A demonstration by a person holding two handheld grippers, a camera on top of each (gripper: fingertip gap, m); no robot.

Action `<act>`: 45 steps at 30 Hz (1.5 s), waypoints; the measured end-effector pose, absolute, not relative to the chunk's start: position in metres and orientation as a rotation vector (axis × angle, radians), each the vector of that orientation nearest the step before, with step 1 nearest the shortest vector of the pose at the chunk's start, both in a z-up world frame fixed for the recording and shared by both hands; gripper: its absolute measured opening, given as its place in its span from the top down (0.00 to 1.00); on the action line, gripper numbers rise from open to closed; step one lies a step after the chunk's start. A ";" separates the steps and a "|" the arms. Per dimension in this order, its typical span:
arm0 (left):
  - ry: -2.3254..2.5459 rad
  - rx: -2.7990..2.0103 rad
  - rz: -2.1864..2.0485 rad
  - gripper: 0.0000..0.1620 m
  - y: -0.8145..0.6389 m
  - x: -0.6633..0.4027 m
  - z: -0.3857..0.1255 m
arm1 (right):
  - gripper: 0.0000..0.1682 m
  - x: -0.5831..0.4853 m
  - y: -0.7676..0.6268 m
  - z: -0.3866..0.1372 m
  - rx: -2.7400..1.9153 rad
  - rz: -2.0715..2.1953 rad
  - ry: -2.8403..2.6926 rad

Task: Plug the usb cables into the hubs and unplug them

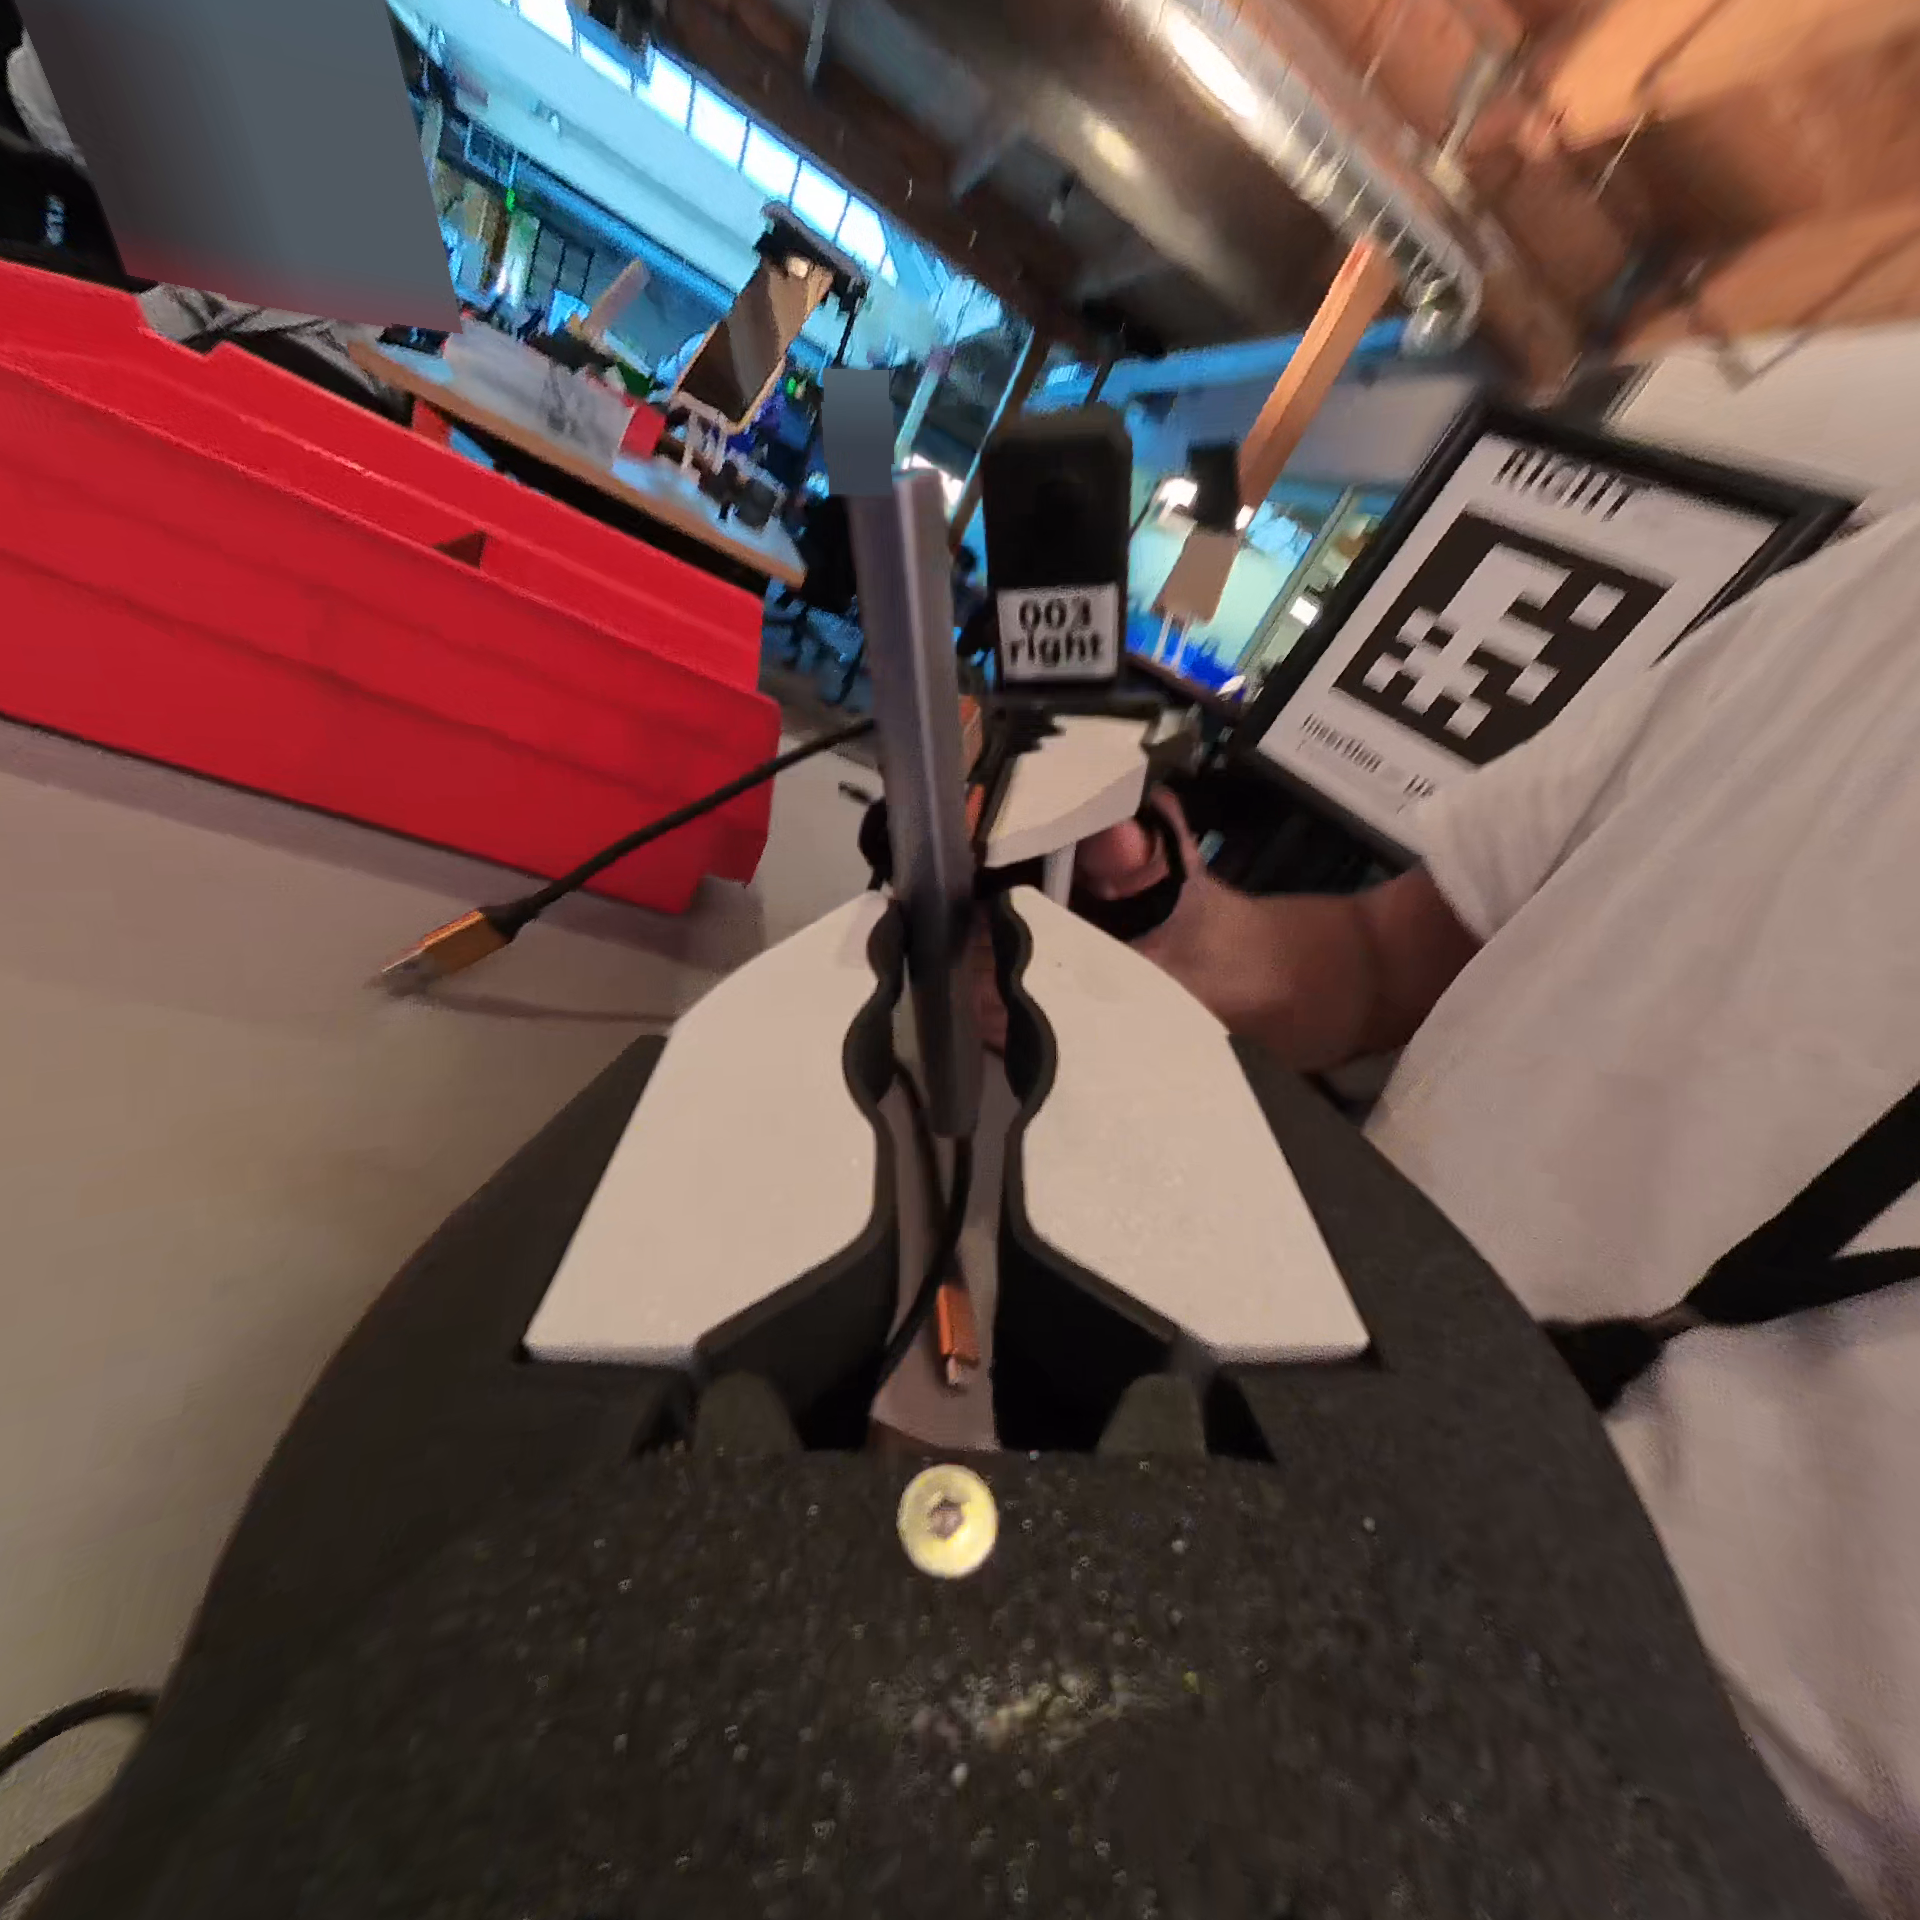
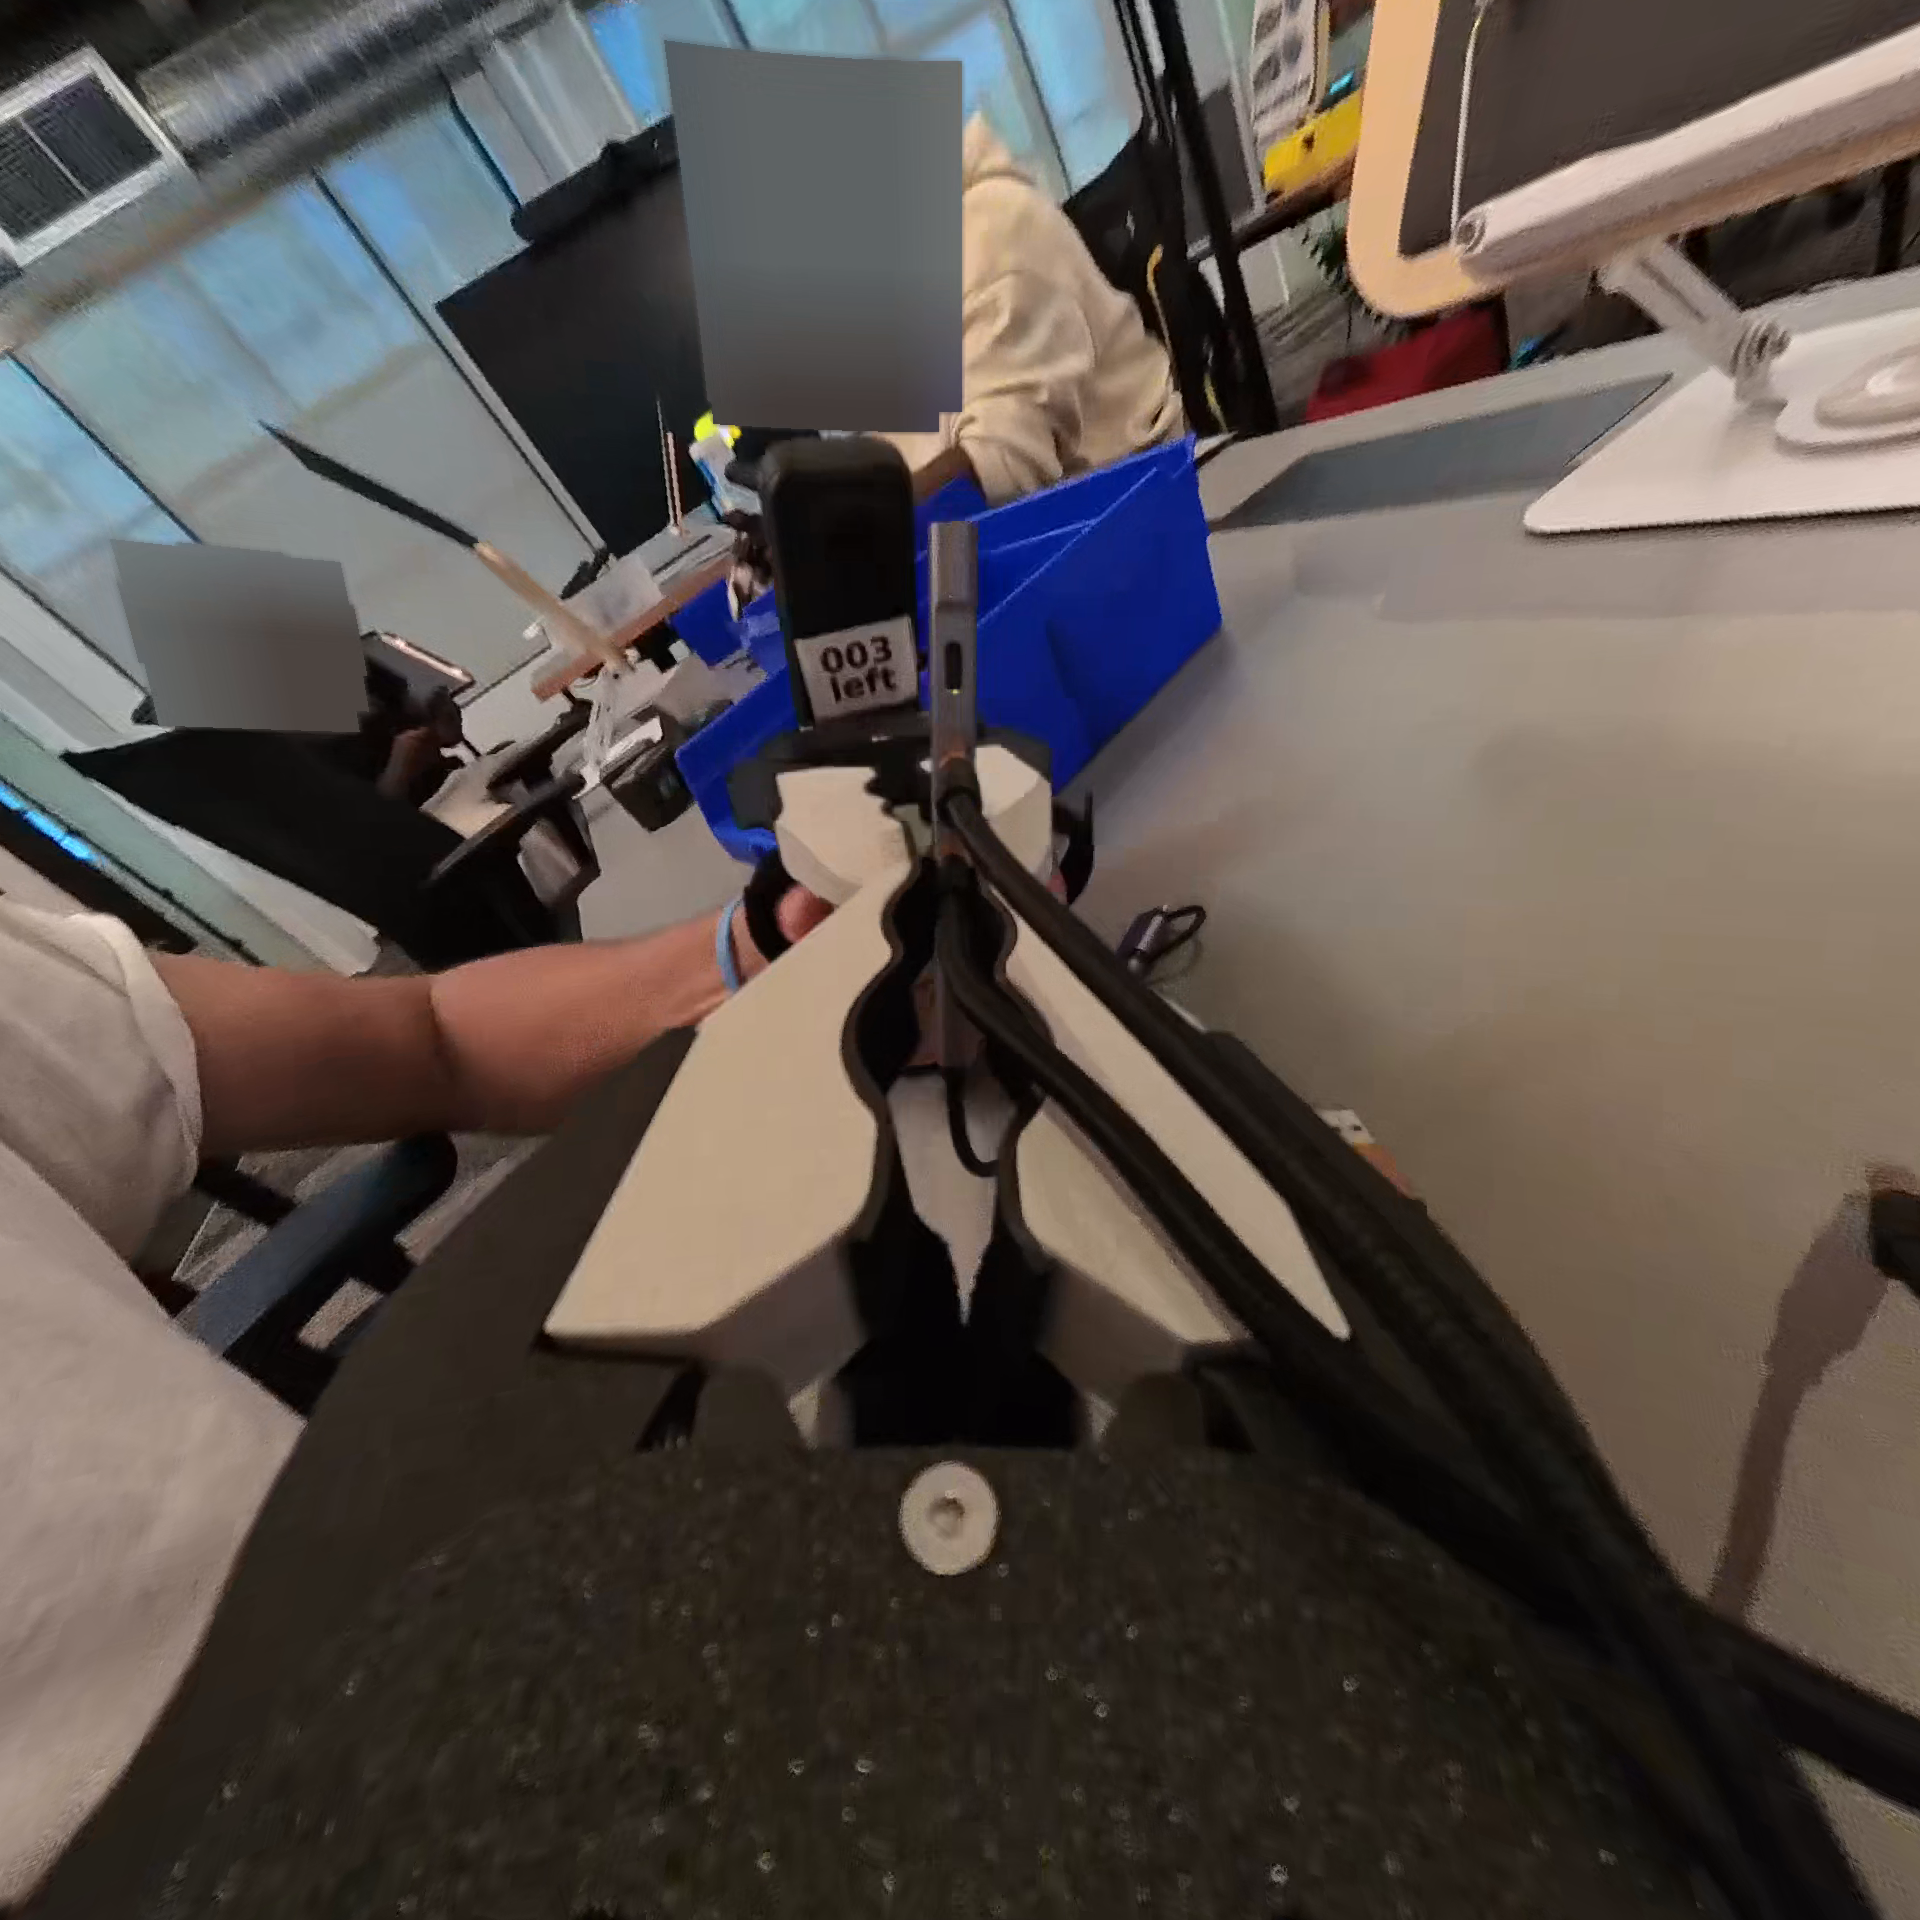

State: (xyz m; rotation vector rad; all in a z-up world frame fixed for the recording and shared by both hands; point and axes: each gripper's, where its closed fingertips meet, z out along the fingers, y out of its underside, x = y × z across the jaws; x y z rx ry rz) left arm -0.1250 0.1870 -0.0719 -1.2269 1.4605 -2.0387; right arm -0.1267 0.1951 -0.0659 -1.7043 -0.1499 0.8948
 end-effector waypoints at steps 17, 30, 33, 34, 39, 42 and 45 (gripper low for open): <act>1.538 -1.162 -2.017 0.94 0.180 -0.131 -0.069 | 0.99 -0.134 0.190 -0.070 -1.728 0.955 -0.185; 1.211 -1.152 -2.129 0.94 0.208 -0.126 -0.041 | 0.98 -0.106 0.179 -0.045 -1.642 0.907 -0.138; 1.105 -1.260 -2.075 0.94 0.235 -0.127 -0.051 | 0.98 -0.107 0.178 -0.057 -1.705 0.919 -0.143; 1.114 -1.289 -2.049 0.94 0.238 -0.126 -0.056 | 0.98 -0.112 0.178 -0.058 -1.715 0.949 -0.153; 1.200 -1.328 -2.000 0.94 0.232 -0.121 -0.067 | 0.98 -0.142 0.161 -0.056 -1.813 1.001 -0.364; 1.212 -1.326 -1.994 0.94 0.229 -0.121 -0.068 | 0.98 -0.153 0.148 -0.056 -1.867 0.975 -0.497; 1.230 -1.321 -1.983 0.94 0.228 -0.122 -0.068 | 0.98 -0.155 0.146 -0.053 -1.890 0.907 -0.553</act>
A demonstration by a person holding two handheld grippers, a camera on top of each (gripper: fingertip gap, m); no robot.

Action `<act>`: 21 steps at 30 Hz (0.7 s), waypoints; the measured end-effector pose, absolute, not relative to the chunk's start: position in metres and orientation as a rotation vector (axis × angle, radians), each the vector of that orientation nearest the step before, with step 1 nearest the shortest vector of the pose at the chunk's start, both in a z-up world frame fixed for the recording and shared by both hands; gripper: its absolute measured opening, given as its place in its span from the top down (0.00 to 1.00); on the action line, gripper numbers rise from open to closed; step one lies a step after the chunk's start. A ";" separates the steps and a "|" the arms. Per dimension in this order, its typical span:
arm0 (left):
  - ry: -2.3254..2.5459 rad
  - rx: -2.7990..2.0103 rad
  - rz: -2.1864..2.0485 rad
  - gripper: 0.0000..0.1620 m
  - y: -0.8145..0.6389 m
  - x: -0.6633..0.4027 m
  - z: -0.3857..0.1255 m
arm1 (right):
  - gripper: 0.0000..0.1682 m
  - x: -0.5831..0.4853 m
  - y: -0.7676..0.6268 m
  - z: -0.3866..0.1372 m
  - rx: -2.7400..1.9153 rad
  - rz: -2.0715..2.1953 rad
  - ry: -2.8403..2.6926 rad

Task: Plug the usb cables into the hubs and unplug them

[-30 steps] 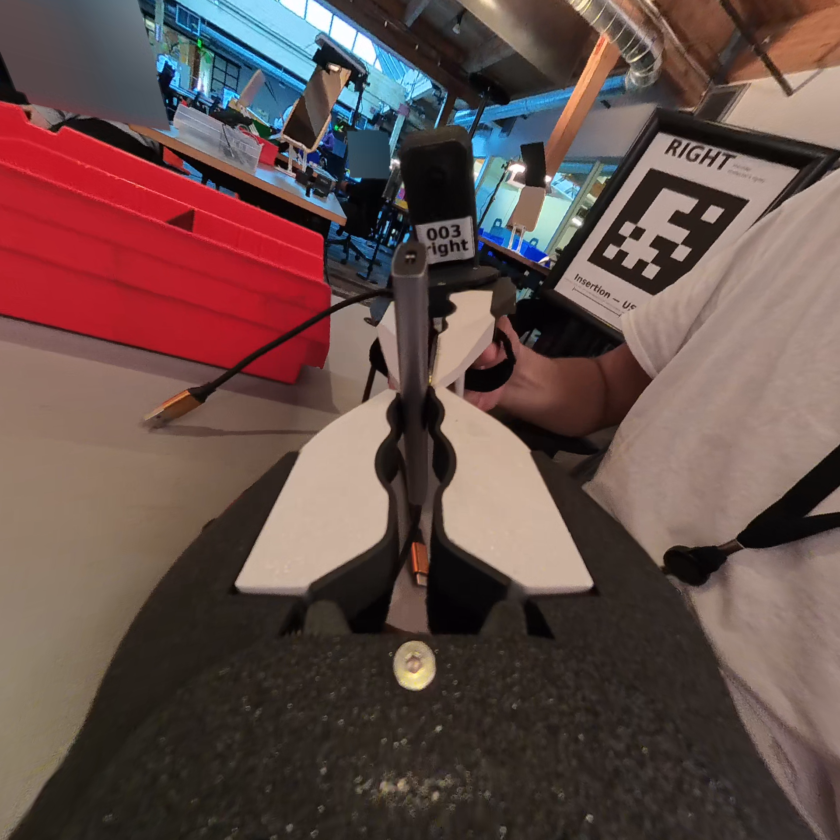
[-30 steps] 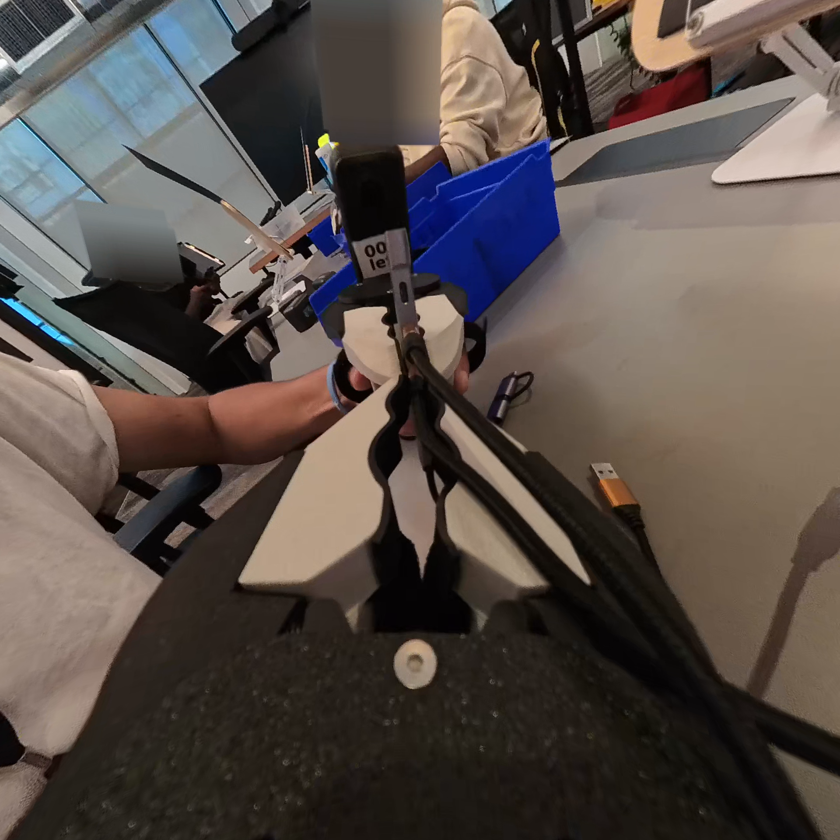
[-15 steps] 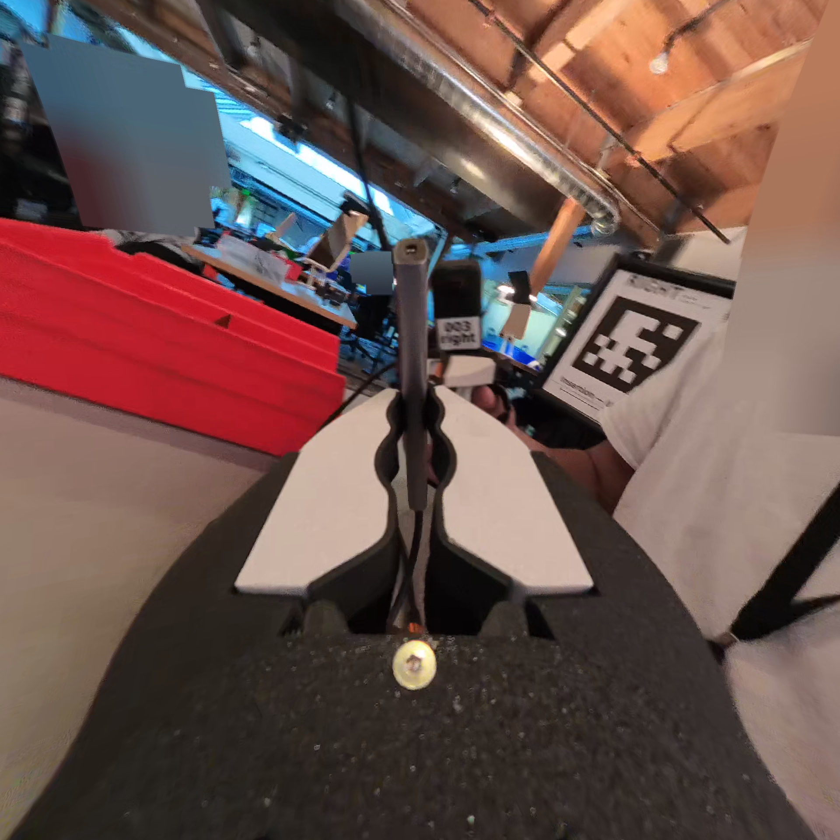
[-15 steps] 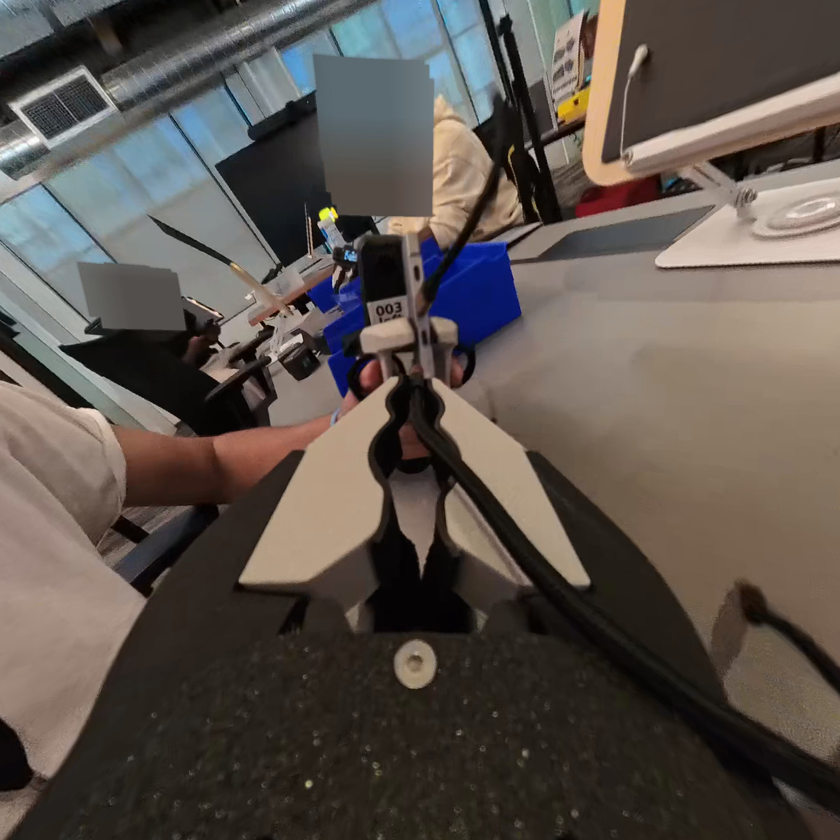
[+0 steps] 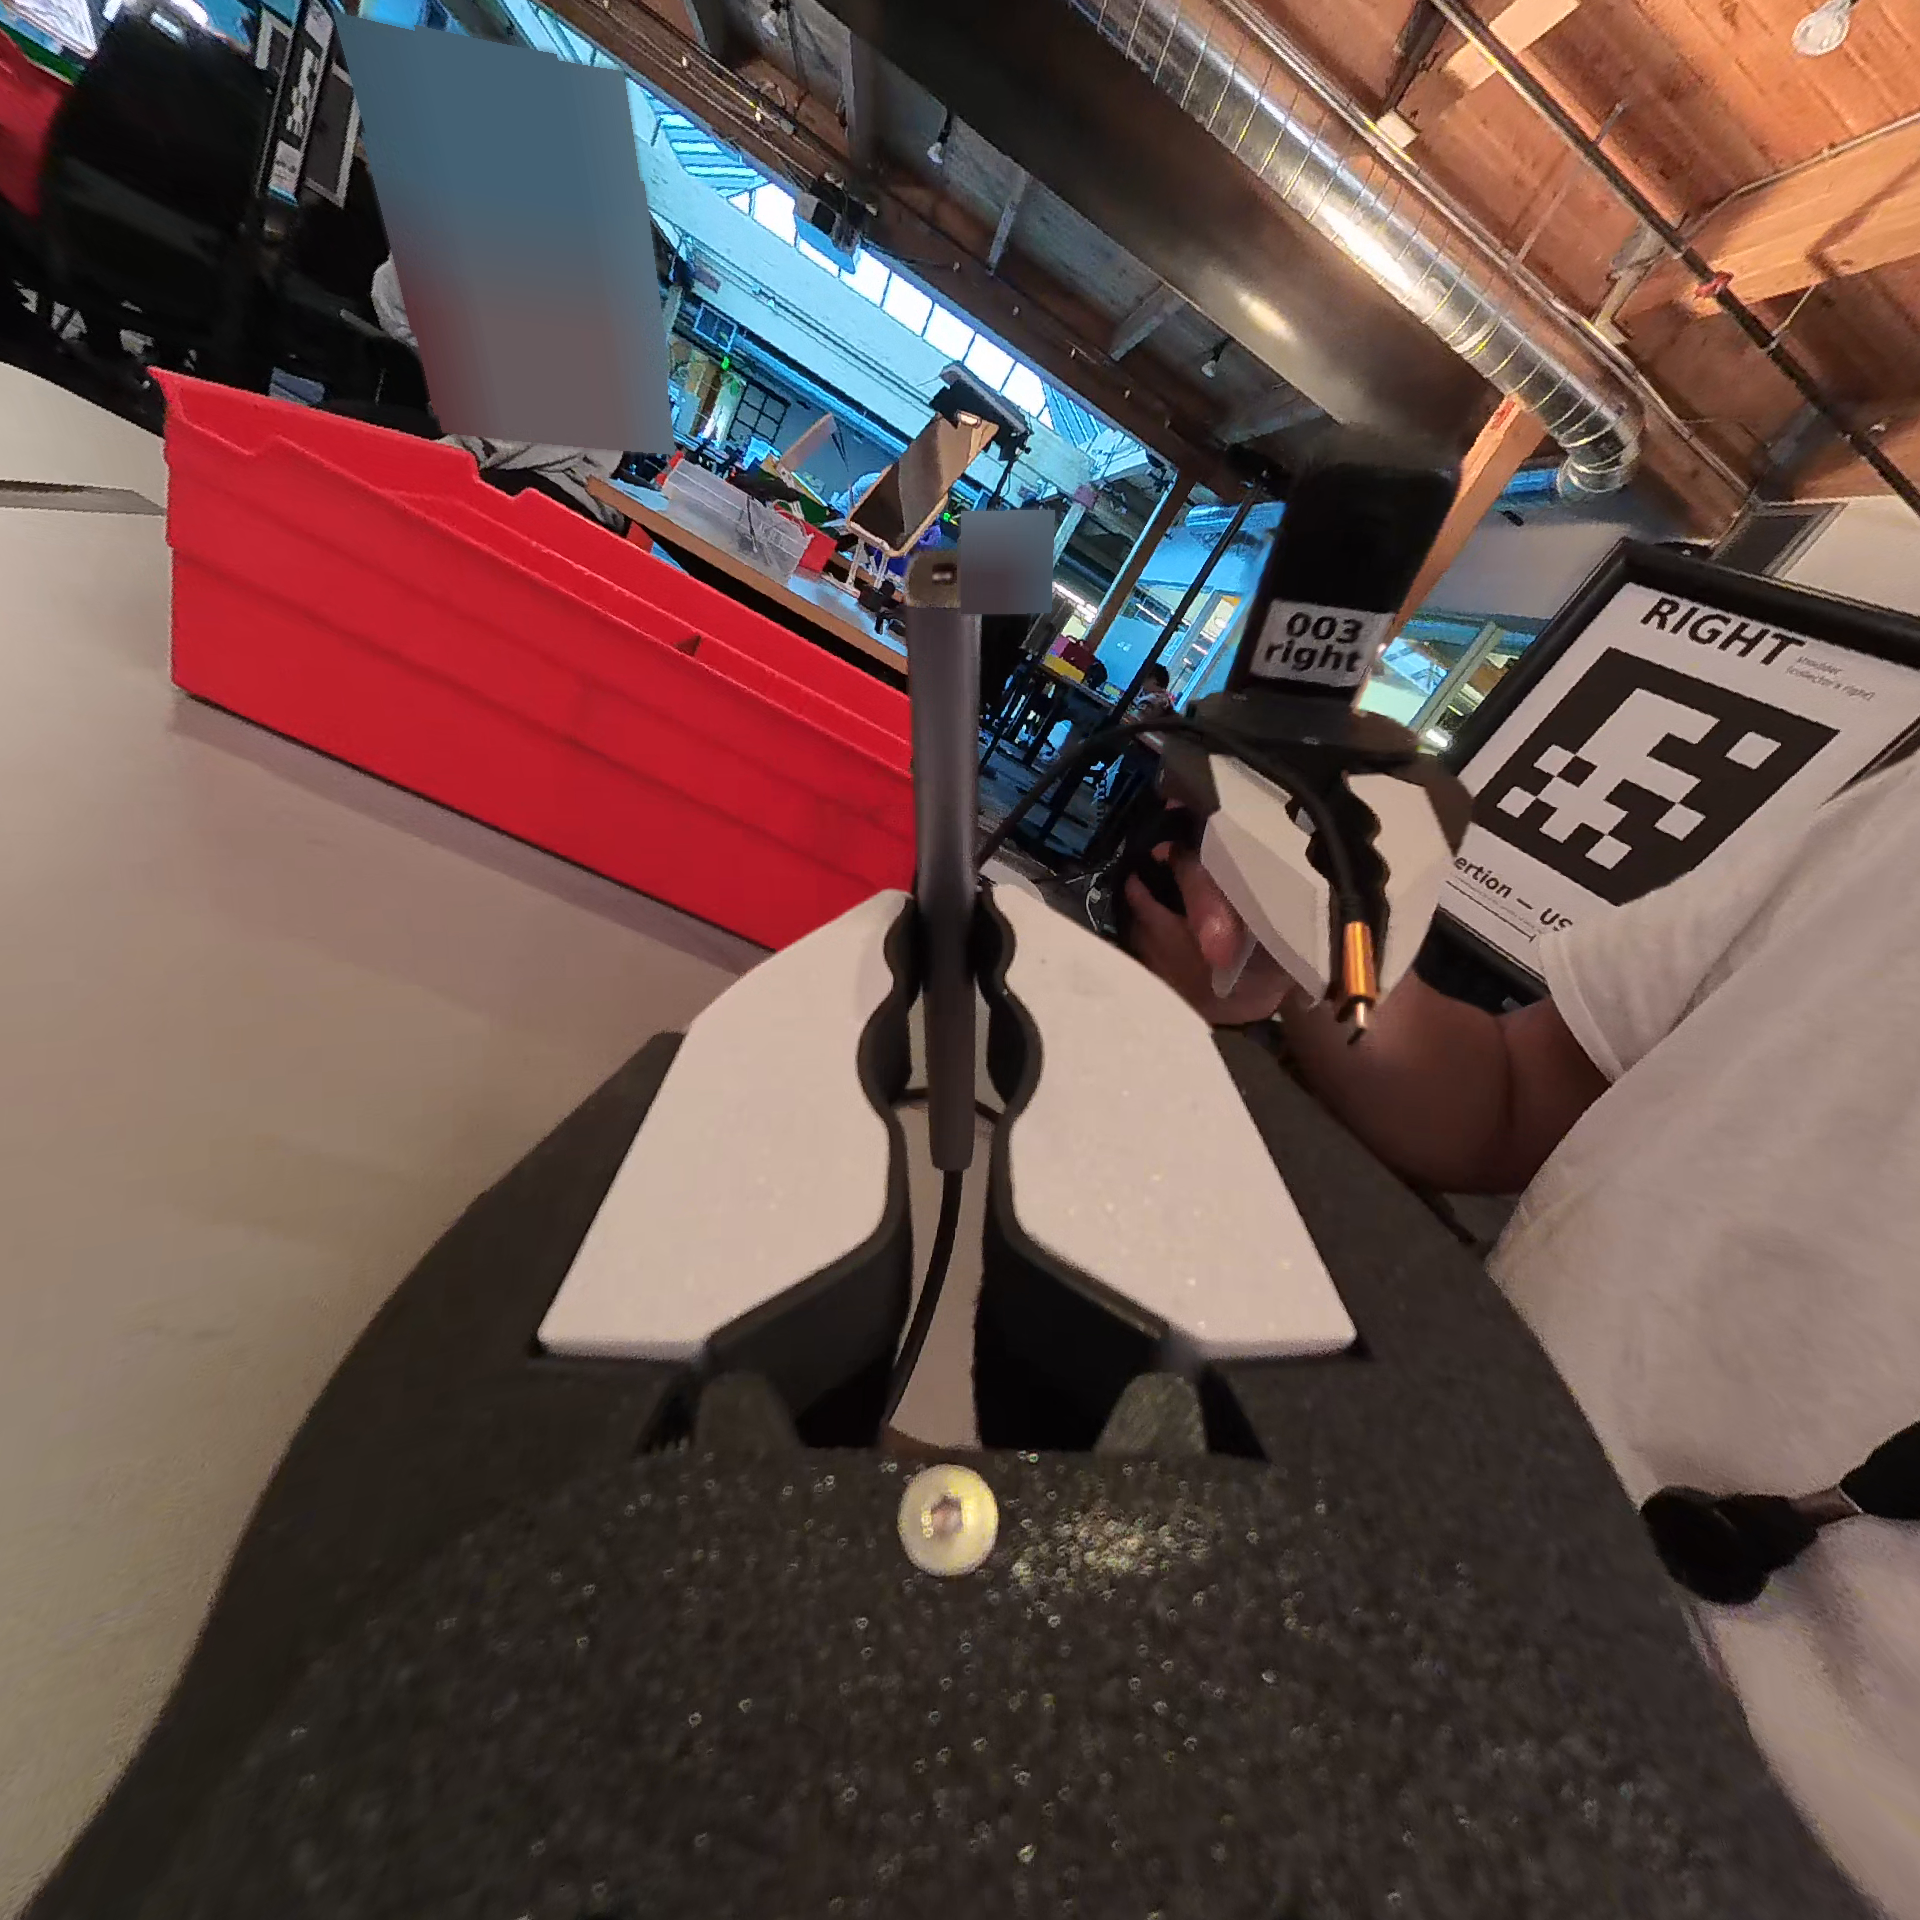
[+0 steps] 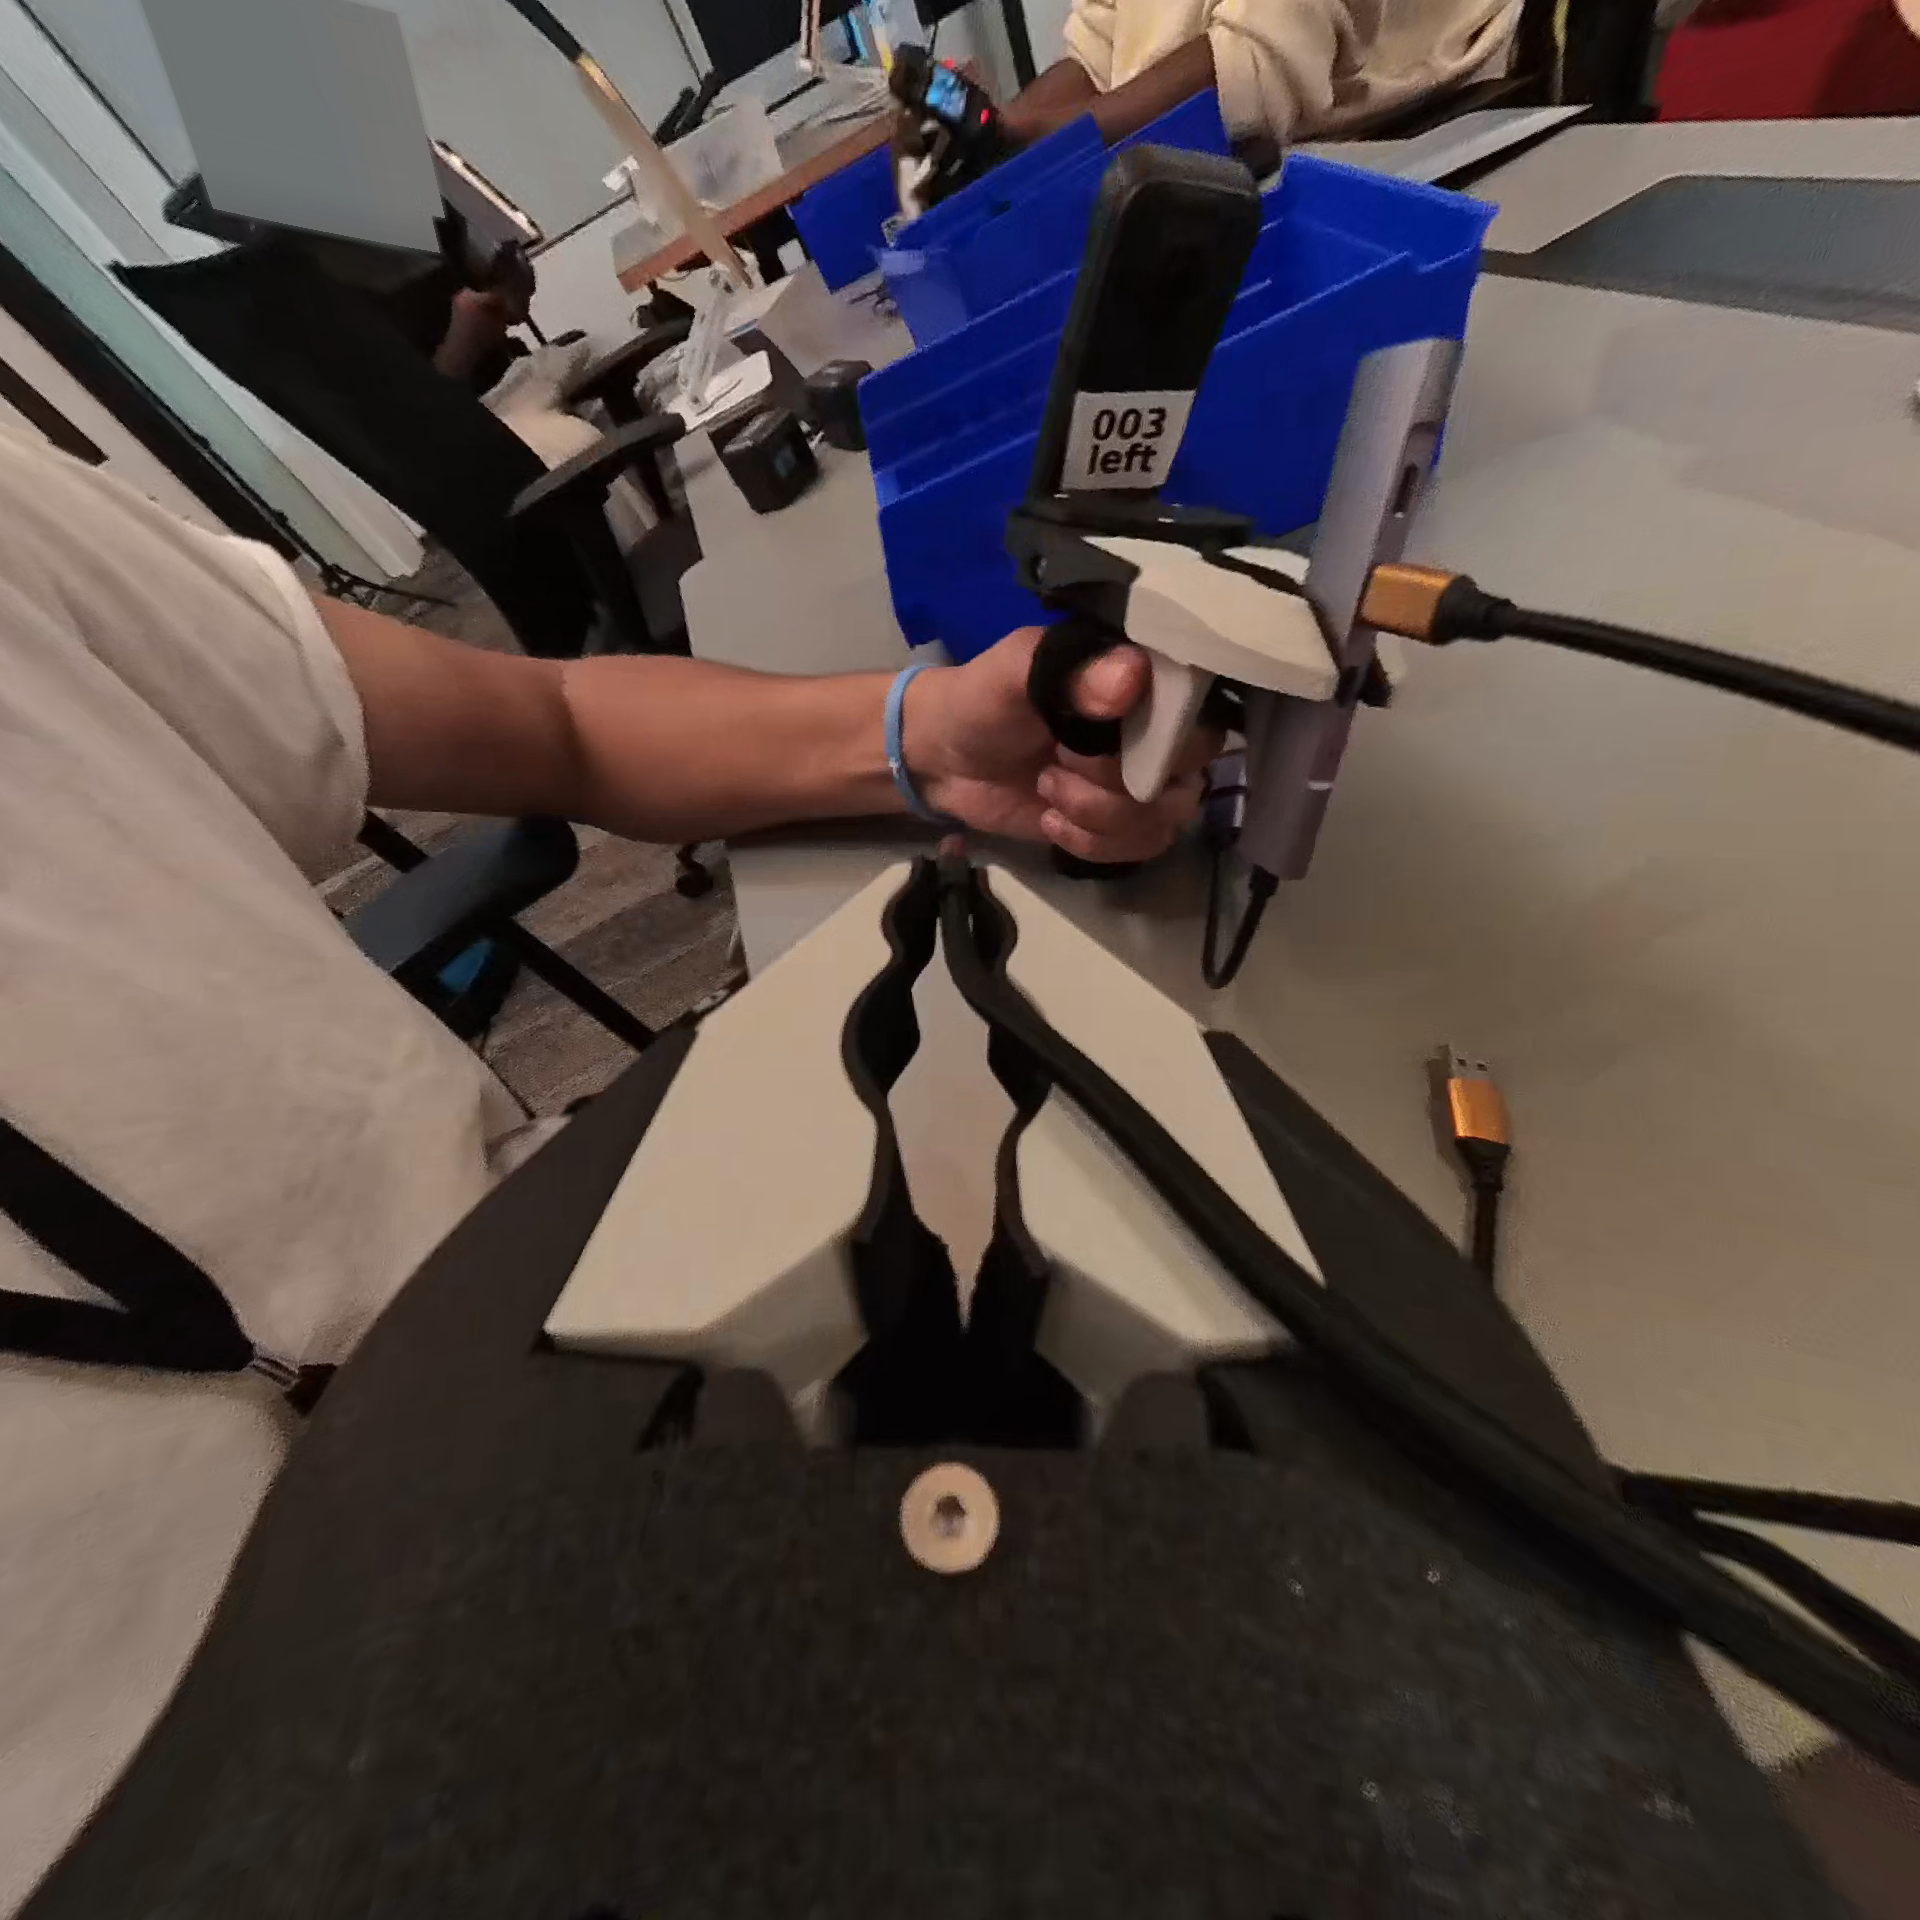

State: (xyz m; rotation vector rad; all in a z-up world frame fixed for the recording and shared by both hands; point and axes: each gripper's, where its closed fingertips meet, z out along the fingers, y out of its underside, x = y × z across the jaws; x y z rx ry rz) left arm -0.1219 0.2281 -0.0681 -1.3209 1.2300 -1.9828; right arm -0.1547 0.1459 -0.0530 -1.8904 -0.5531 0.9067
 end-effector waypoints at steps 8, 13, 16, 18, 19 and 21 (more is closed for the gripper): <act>1.191 -1.367 -1.992 0.94 0.238 -0.122 -0.073 | 0.97 -0.150 0.122 0.039 -1.724 0.938 -0.713; 1.107 -1.399 -2.007 0.95 0.253 -0.125 -0.070 | 0.97 -0.095 0.117 0.115 -1.603 0.868 -0.690; 1.112 -1.401 -1.999 0.95 0.255 -0.126 -0.071 | 0.98 -0.044 0.130 0.124 -1.589 0.884 -0.562; 1.122 -1.402 -2.006 0.95 0.253 -0.125 -0.071 | 0.97 -0.009 0.143 0.103 -1.623 0.924 -0.421; 1.126 -1.401 -2.012 0.95 0.251 -0.125 -0.071 | 0.98 0.004 0.145 0.090 -1.627 1.006 -0.344; 1.144 -1.399 -2.003 0.95 0.248 -0.125 -0.071 | 0.98 0.023 0.145 0.060 -1.607 1.178 -0.207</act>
